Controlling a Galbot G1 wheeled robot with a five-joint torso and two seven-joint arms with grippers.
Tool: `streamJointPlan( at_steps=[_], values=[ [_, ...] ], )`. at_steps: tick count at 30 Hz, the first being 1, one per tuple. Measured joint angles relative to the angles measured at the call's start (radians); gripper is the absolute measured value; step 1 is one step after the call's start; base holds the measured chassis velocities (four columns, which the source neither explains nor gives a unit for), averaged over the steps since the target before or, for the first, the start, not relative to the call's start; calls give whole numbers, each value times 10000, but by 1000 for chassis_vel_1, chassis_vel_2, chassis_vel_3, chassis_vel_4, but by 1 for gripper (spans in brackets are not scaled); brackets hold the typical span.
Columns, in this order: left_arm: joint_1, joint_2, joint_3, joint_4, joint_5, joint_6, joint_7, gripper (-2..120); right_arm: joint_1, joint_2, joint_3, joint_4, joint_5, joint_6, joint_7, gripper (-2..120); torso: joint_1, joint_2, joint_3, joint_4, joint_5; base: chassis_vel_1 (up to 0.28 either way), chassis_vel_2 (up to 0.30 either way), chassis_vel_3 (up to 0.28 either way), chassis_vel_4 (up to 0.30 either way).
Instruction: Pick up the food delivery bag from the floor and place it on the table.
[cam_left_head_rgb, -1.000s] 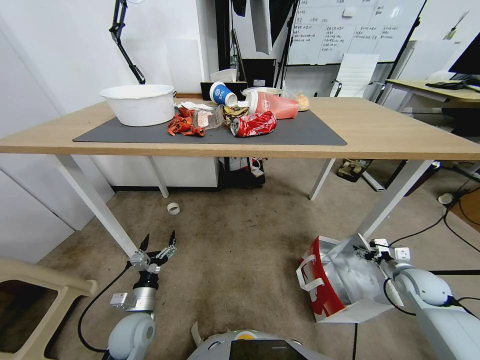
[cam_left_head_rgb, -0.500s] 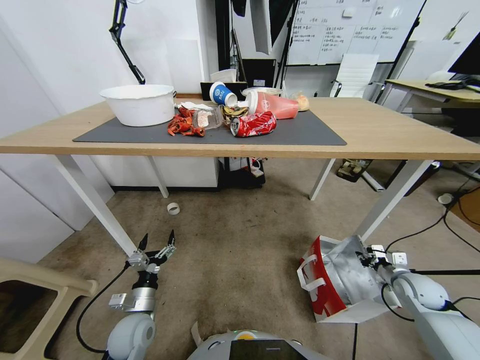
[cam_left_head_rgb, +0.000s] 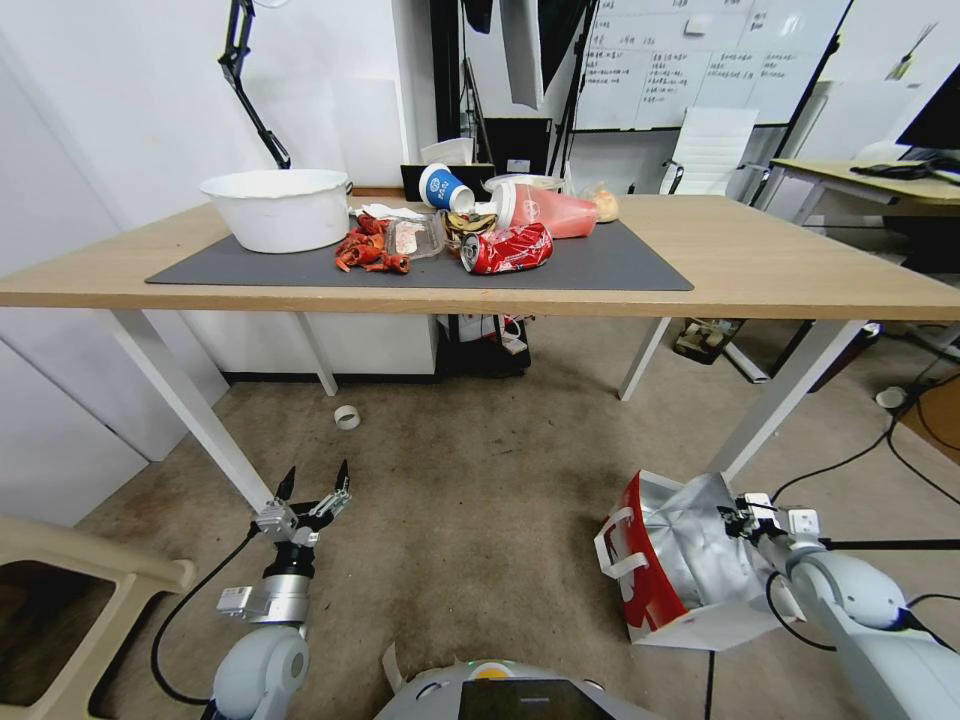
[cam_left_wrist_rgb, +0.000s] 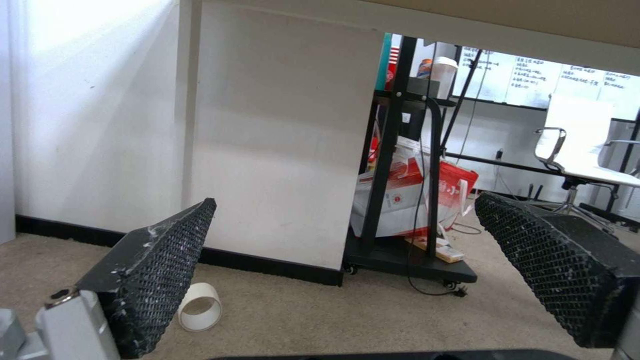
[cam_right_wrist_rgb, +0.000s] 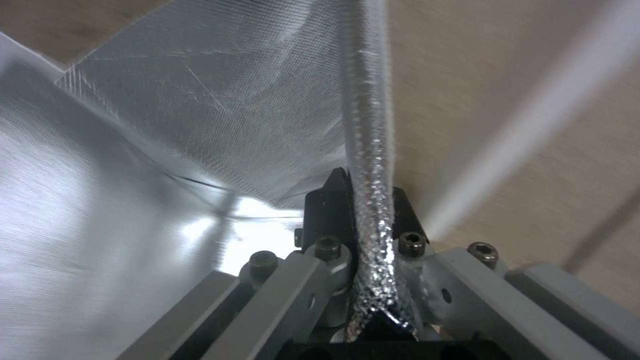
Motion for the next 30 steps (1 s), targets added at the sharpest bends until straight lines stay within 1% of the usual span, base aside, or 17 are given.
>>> streamJointPlan(
  at_steps=[1,2,3,5,6,9,10,12,13,16,19,21,22,24,25,27,30],
  values=[
    [-4,0,-36,2,-12,-33,16,100,-86,-112,16,419,255,-120,3,0,0,0,0,1,0,0,0,0,0],
    [-32,16,-108,5,-86,-79,19,100,-180,-405,59,1468,755,-420,64,0,0,0,0,2,-1,0,0,0,0],
    [-32,16,-108,5,-86,-79,19,100,-180,-405,59,1468,755,-420,64,0,0,0,0,2,-1,0,0,0,0],
    [-59,47,-176,3,-163,-92,19,100,-186,-754,90,2404,1169,-693,158,0,0,0,0,4,-6,0,0,0,0],
    [-59,47,-176,3,-163,-92,19,100,-186,-754,90,2404,1169,-693,158,0,0,0,0,4,-6,0,0,0,0],
    [-86,85,-223,-42,-405,-97,18,100,9,-1552,159,3880,2014,-1248,400,0,1,0,1,1,-2,0,0,0,0],
    [-86,85,-223,-42,-405,-97,18,100,9,-1552,159,3880,2014,-1248,400,0,1,0,1,1,-2,0,0,0,0],
    [-102,67,-198,-50,-438,-97,17,100,121,-1899,241,4527,2448,-1493,572,0,0,0,1,3,-1,0,0,0,0],
    [-102,67,-198,-50,-438,-97,17,100,121,-1899,241,4527,2448,-1493,572,0,0,0,1,3,-1,0,0,0,0],
    [-146,50,-172,-123,-449,-88,16,100,29,-2329,507,5354,2722,-1673,520,0,1,1,1,-1,0,0,0,0,0],
    [-171,52,-175,-163,-452,-83,19,100,12,-2610,745,5696,2843,-1717,313,0,0,1,1,-1,0,0,0,0,0],
    [-173,52,-177,-168,-452,-82,20,100,12,-2641,769,5727,2856,-1719,290,0,1,1,1,-1,0,0,0,0,0],
    [-174,65,-219,-222,-464,-80,26,100,13,-3073,1079,6038,2976,-1727,-15,0,0,0,1,-1,1,0,0,0,0],
    [-138,79,-293,-293,-505,-81,48,100,65,-3584,1377,6198,3150,-1720,-283,0,0,1,1,1,-2,0,0,0,0],
    [-138,79,-293,-293,-505,-81,48,100,65,-3584,1377,6198,3150,-1720,-283,0,0,1,1,1,-2,0,0,0,0],
    [-112,81,-356,-351,-551,-97,54,100,226,-4065,1704,6211,3509,-1713,-447,0,0,0,1,2,0,0,0,0,0],
    [-99,81,-389,-381,-570,-107,71,100,283,-4234,1836,6211,3636,-1706,-486,0,0,0,2,2,-1,0,0,0,0]
  ],
)
